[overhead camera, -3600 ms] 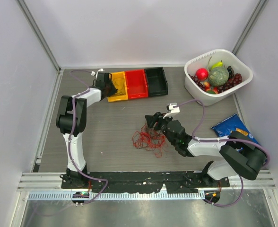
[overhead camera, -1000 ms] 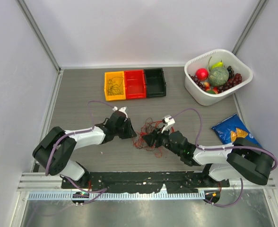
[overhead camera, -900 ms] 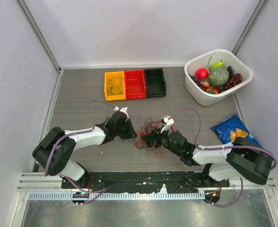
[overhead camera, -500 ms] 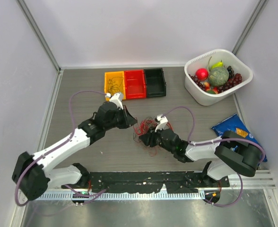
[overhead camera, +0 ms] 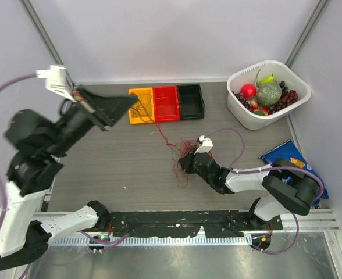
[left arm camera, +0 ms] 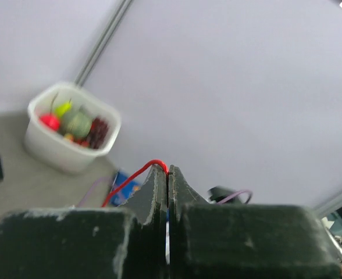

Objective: Untangle the cables

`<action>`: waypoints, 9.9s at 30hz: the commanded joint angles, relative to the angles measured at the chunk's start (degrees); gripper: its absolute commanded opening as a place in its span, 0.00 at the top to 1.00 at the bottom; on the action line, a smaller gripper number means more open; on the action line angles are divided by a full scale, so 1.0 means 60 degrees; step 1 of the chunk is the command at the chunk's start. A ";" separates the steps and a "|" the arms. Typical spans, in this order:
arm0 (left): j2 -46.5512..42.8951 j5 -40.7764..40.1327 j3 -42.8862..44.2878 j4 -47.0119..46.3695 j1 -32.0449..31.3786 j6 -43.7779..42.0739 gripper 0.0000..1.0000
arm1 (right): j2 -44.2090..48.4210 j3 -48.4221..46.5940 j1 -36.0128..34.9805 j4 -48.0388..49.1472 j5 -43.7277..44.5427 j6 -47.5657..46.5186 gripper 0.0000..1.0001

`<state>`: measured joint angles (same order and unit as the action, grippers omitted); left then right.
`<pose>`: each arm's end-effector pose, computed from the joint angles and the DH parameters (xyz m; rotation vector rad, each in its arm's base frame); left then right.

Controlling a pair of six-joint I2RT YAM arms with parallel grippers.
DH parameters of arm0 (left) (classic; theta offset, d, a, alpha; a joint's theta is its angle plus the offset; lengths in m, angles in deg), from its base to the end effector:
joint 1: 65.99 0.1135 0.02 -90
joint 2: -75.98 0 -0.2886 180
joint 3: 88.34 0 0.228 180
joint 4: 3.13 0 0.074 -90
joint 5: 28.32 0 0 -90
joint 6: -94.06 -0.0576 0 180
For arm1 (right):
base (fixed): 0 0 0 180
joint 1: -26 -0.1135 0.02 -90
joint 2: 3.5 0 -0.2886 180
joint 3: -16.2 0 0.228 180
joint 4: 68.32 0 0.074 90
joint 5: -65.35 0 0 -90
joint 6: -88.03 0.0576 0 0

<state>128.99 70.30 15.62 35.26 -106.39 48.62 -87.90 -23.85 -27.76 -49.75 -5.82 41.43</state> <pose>0.0841 -0.0829 0.5496 0.0854 1.4855 -1.3302 0.1750 0.2073 0.1854 0.0276 2.0763 0.7453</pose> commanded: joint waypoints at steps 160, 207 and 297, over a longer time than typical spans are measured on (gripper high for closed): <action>1.0909 -0.3120 -0.0093 -0.4825 0.1797 -0.4308 1.00 | 0.0971 0.2038 0.1328 0.1877 0.0392 0.2391 0.86; 0.3543 -0.0161 -0.6973 -0.5711 -0.0282 -0.0209 0.02 | 0.0298 0.1277 0.1299 0.1980 -0.1248 0.1147 0.75; -0.4206 -0.6286 -0.2963 0.4406 -0.1132 -0.0659 1.00 | 0.5339 -0.1858 -0.0064 -0.6432 -0.0189 -0.0823 0.24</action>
<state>104.34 28.23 -1.99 60.44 -113.15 41.43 -52.45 -31.04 -27.87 -88.92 2.44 33.65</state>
